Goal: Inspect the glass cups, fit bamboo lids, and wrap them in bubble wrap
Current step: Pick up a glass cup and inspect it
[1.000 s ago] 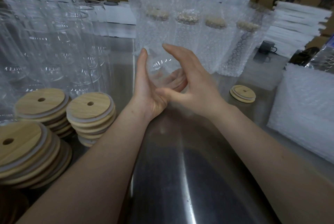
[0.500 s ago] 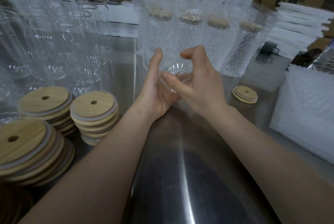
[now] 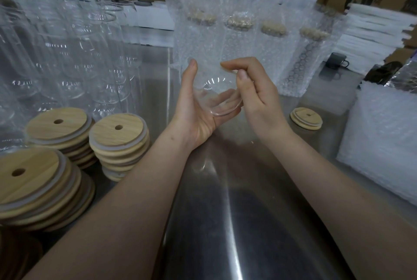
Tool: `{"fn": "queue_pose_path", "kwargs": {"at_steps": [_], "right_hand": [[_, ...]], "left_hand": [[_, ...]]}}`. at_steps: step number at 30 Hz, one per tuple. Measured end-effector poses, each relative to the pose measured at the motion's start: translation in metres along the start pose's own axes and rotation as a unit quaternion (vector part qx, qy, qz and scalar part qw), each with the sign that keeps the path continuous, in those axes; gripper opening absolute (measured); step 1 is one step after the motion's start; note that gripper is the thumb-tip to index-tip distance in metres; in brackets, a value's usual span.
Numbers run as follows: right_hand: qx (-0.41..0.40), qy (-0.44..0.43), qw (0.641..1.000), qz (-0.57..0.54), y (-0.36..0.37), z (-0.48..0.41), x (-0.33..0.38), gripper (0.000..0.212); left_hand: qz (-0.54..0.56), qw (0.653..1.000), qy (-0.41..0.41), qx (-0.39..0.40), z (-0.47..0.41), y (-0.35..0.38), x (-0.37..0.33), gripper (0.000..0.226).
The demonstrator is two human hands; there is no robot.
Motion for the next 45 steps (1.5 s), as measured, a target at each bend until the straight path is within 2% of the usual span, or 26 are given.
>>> {"fn": "queue_pose_path", "kwargs": {"at_steps": [4, 9, 13, 17, 20, 24, 27, 29, 32, 34, 37, 39, 41, 45], "right_hand": [[0.007, 0.015, 0.999, -0.048, 0.004, 0.002, 0.001, 0.028], [-0.041, 0.151, 0.978, -0.139, 0.002, 0.003, -0.014, 0.029], [-0.022, 0.243, 0.948, -0.205, 0.009, 0.003, -0.027, 0.026], [-0.016, 0.233, 0.958, -0.164, 0.013, 0.002, -0.034, 0.023], [-0.026, 0.226, 0.967, -0.116, 0.010, 0.004, -0.038, 0.023], [-0.110, 0.231, 0.965, 0.056, -0.014, 0.001, -0.046, 0.022], [-0.162, 0.280, 0.917, 0.233, -0.046, 0.002, -0.057, 0.025], [-0.158, 0.316, 0.874, 0.334, -0.064, 0.003, -0.067, 0.028], [-0.071, 0.424, 0.790, 0.438, -0.080, 0.011, -0.087, 0.047], [0.003, 0.495, 0.737, 0.460, -0.083, 0.018, -0.097, 0.057], [0.053, 0.536, 0.710, 0.454, -0.084, 0.023, -0.102, 0.052], [0.060, 0.523, 0.710, 0.469, -0.084, 0.022, -0.102, 0.048], [0.046, 0.494, 0.730, 0.469, -0.085, 0.019, -0.100, 0.043], [-0.066, 0.400, 0.833, 0.377, -0.082, 0.010, -0.087, 0.034]], "left_hand": [[0.023, 0.999, 0.003, -0.026, 0.001, -0.004, -0.003, 0.076], [-0.017, 0.998, 0.024, -0.047, 0.003, 0.001, -0.006, 0.067], [-0.023, 0.999, 0.032, -0.035, 0.004, 0.007, -0.006, 0.074], [-0.069, 0.989, 0.107, -0.075, 0.004, 0.005, -0.010, 0.069], [-0.127, 0.970, 0.158, -0.134, 0.008, 0.004, -0.015, 0.085], [-0.190, 0.940, 0.212, -0.189, 0.011, 0.002, -0.020, 0.087], [-0.245, 0.917, 0.230, -0.216, 0.012, -0.001, -0.023, 0.083], [-0.265, 0.904, 0.245, -0.230, 0.013, -0.003, -0.024, 0.084], [-0.312, 0.877, 0.256, -0.261, 0.014, -0.004, -0.024, 0.090], [-0.347, 0.857, 0.261, -0.279, 0.014, -0.006, -0.026, 0.094], [-0.392, 0.827, 0.277, -0.293, 0.015, -0.007, -0.028, 0.095], [-0.427, 0.805, 0.283, -0.298, 0.015, -0.007, -0.028, 0.094], [-0.461, 0.786, 0.286, -0.298, 0.015, -0.006, -0.028, 0.093], [-0.508, 0.752, 0.287, -0.307, 0.015, -0.005, -0.028, 0.098]]}}
Point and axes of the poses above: each hand's wrist, its own z-axis away from the middle knuckle, its own y-axis out of the palm, x = y × z, the point moved 5 cm from there along -z, towards the middle knuckle, and after that the axes turned 2 degrees about y, right-handed, at the moved point
